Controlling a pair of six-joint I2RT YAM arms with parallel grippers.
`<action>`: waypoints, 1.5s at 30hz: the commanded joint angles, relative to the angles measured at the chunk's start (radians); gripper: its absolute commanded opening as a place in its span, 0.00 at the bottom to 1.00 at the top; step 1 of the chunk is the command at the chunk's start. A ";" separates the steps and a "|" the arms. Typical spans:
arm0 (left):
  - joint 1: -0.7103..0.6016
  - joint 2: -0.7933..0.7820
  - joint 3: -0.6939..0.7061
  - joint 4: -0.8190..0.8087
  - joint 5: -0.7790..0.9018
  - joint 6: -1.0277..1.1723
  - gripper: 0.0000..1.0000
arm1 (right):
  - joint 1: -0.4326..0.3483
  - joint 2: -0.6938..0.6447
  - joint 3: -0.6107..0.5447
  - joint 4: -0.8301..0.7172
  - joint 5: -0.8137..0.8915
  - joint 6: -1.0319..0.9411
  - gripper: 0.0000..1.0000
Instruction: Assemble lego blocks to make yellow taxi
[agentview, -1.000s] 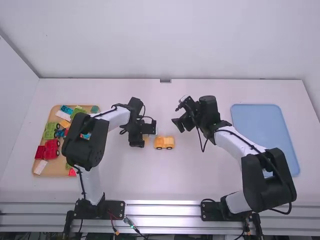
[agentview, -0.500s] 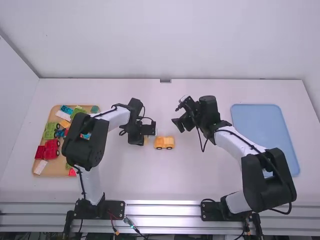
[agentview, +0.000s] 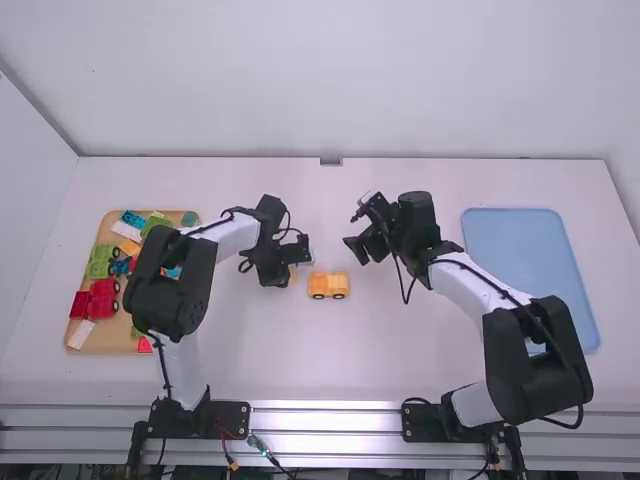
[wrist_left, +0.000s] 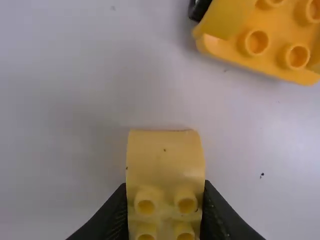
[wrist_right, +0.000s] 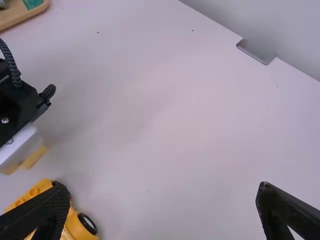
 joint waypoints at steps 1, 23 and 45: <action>-0.007 0.013 -0.009 -0.010 0.019 -0.064 0.24 | -0.001 -0.031 -0.007 -0.001 -0.009 0.003 0.98; -0.006 0.013 -0.009 0.105 -0.067 -1.387 0.02 | -0.002 -0.031 -0.007 0.025 -0.010 -0.075 0.99; -0.012 0.013 -0.009 -0.071 0.002 -2.827 0.02 | -0.001 -0.031 -0.007 0.022 -0.010 -0.072 0.99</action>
